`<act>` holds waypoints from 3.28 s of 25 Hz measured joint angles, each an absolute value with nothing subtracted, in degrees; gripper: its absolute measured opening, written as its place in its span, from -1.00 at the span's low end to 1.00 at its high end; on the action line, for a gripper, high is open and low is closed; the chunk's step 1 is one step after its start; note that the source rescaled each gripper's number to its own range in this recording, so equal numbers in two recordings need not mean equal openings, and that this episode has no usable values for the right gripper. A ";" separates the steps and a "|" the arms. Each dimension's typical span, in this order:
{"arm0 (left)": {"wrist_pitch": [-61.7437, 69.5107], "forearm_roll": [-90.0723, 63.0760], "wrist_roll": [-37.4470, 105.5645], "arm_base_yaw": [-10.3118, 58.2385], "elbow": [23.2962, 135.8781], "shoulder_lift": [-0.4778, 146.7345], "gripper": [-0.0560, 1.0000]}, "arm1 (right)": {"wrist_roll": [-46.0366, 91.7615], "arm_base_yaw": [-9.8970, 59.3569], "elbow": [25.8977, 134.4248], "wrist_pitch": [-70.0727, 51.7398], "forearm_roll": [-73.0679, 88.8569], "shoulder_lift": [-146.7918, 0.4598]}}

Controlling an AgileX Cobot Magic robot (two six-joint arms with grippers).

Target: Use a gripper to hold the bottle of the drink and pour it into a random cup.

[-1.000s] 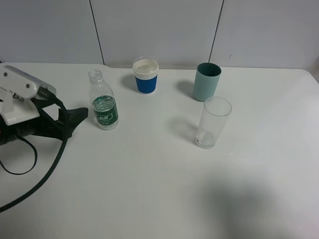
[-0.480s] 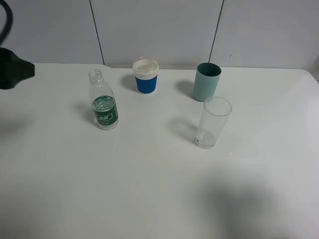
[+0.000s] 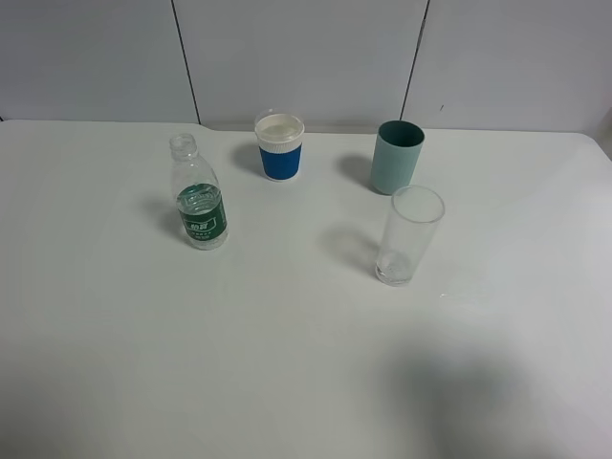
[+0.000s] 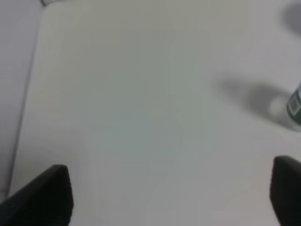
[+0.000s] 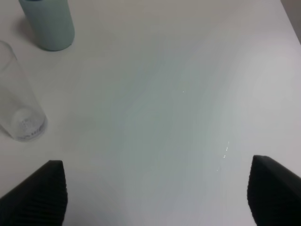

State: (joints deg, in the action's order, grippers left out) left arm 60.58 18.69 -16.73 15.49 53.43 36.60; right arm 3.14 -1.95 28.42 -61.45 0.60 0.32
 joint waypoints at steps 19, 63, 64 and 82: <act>64.52 6.23 -5.83 0.75 48.87 14.23 0.31 | 3.14 -1.95 28.42 -61.45 0.60 0.32; 60.32 2.69 -2.84 0.75 28.95 -0.28 0.31 | 3.14 -1.95 28.42 -61.45 0.60 0.32; 60.32 2.69 -2.84 0.75 28.95 -0.28 0.31 | 3.14 -1.95 28.42 -61.45 0.60 0.32; 60.32 2.69 -2.84 0.75 28.95 -0.28 0.31 | 3.14 -1.95 28.42 -61.45 0.60 0.32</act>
State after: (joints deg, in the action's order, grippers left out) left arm 60.32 2.69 -2.84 0.75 28.95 -0.28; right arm 3.14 -1.95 28.42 -61.45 0.60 0.32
